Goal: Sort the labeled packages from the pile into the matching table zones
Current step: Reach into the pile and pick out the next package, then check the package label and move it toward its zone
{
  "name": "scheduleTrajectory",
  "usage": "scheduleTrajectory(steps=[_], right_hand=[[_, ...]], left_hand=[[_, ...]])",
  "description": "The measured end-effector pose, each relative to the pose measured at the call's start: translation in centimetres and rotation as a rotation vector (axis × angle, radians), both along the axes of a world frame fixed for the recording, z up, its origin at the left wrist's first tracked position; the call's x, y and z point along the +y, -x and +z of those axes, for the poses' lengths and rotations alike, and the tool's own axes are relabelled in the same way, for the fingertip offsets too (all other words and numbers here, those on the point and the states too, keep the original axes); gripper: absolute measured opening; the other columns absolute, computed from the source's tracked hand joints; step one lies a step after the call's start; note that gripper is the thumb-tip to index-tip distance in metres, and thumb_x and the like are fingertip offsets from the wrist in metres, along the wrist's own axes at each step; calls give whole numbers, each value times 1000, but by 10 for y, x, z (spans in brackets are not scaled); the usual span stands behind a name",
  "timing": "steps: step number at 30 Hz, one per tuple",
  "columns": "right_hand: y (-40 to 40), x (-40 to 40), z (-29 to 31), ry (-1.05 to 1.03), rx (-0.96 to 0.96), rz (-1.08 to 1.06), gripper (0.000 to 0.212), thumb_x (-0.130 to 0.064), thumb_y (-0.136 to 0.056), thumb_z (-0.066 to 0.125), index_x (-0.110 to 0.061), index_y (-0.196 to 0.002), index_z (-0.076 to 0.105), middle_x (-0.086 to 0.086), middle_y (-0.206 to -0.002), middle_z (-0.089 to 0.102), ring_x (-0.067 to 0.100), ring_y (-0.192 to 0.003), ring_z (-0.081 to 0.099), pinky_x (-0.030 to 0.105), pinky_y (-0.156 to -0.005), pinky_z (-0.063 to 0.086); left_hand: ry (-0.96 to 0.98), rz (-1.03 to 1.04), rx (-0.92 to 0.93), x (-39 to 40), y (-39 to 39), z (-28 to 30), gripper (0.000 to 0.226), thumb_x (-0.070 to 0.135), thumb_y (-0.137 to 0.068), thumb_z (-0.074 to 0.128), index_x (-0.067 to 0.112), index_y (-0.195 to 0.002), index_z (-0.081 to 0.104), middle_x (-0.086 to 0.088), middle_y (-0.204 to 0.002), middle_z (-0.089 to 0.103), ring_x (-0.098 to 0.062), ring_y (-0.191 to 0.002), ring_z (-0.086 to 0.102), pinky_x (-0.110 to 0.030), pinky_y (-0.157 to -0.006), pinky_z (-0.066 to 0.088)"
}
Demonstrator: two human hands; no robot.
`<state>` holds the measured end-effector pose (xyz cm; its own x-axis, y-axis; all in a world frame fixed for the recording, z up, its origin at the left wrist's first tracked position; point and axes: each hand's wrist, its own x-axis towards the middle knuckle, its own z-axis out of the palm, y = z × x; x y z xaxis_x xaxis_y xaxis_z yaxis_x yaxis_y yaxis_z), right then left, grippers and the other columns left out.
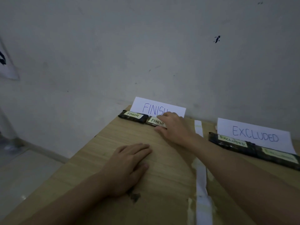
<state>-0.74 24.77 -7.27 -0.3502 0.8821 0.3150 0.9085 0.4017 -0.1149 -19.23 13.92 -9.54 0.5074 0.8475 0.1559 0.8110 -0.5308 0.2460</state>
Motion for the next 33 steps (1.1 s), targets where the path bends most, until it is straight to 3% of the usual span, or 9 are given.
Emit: scheduleTrajectory(steps=[3, 6, 10, 13, 22, 29, 33], right_hand=[[-13, -19, 16, 37, 13, 19, 40, -35, -92, 51, -18, -128, 51, 6, -128, 53, 24, -119, 46, 38, -93, 40], [-32, -47, 35, 88, -1, 88, 35, -34, -91, 53, -18, -123, 57, 4, -123, 58, 22, -116, 50, 38, -93, 42], [-65, -101, 58, 122, 29, 136, 26, -29, -90, 56, -15, -111, 65, 5, -105, 67, 18, -94, 58, 36, -85, 46], [-96, -148, 68, 108, 62, 107, 21, -27, -90, 57, -14, -100, 69, 3, -92, 69, 10, -76, 55, 30, -75, 47], [-204, -287, 71, 104, 57, -39, 16, -24, -88, 59, -17, -97, 70, -1, -90, 71, 5, -76, 55, 21, -70, 40], [-264, -379, 54, 156, 51, -192, 21, -23, -89, 58, -16, -105, 68, -1, -102, 70, 10, -88, 61, 27, -82, 49], [-273, -408, 36, 222, -125, -386, 35, -50, -86, 51, -25, -109, 61, 0, -101, 55, 20, -94, 54, 33, -77, 47]], left_hand=[[39, -13, 77, -1, -5, 12, 75, 61, -77, 9, 31, -143, 26, 16, -152, 23, -1, -139, 20, -22, -111, 17], [53, -38, 105, -7, -20, 37, 58, 45, -85, 29, 22, -137, 39, 6, -144, 40, -13, -130, 39, -32, -106, 34], [-15, -135, 75, -35, -58, 71, 42, 33, -95, 40, 23, -135, 42, 7, -141, 44, -13, -127, 42, -27, -102, 33], [-60, -216, 4, -65, -90, 93, 39, 28, -95, 43, 23, -134, 43, 7, -139, 47, -10, -126, 41, -20, -96, 28], [-50, -388, -36, -154, -195, 102, 37, 29, -95, 43, 20, -131, 47, 5, -137, 49, -12, -125, 43, -21, -97, 29], [-15, -485, 6, -201, -251, 91, 36, 26, -95, 45, 17, -130, 48, 2, -134, 51, -14, -125, 44, -21, -98, 29], [5, -484, 35, -218, -261, 79, 36, 25, -95, 45, 16, -129, 49, 0, -133, 52, -15, -122, 45, -24, -99, 32]])
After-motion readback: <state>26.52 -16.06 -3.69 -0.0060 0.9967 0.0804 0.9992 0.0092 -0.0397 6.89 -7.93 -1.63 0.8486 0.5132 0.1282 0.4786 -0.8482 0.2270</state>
